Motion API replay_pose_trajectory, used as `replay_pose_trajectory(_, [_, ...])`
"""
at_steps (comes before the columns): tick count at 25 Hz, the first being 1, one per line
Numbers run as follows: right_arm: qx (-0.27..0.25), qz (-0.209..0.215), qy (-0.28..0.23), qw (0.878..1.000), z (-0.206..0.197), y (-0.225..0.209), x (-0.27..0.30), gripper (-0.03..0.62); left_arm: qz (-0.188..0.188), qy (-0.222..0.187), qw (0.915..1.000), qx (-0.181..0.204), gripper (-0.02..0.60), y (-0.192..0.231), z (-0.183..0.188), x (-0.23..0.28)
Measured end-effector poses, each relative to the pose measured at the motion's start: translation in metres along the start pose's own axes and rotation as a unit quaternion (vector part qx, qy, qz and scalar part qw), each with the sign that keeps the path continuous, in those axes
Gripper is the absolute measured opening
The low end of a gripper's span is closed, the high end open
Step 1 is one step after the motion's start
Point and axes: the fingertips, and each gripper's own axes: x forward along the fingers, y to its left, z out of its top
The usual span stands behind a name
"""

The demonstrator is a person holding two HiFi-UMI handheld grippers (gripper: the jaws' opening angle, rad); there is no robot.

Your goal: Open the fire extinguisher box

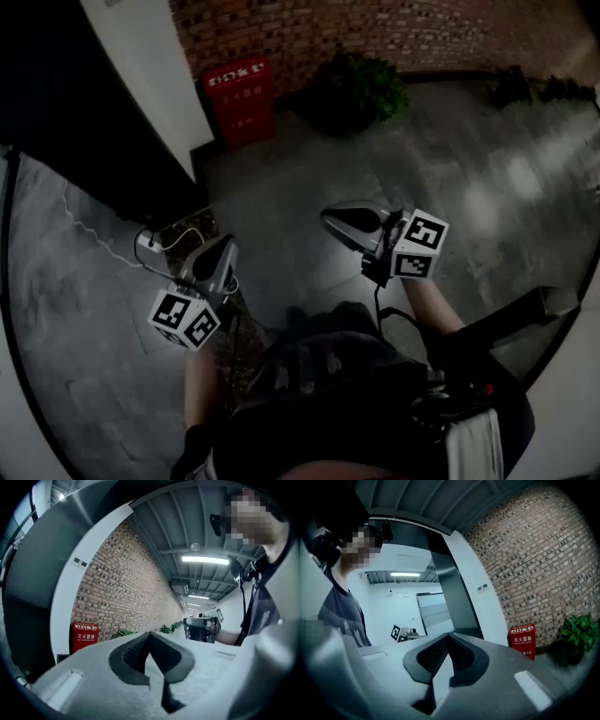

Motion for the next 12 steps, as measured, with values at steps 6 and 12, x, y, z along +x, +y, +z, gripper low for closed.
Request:
replay_pose_trajectory(6, [0.008,0.036,0.022,0.999,0.000,0.004,-0.019,0.002,0.035,0.020,0.9990,-0.021,0.000,-0.027,-0.009,0.000])
replay_pose_trajectory(12, [-0.003,0.001,0.015,1.000,0.028,-0.013,-0.036,0.002,-0.026,0.029,0.9992,-0.013,0.000,-0.031,0.013,0.049])
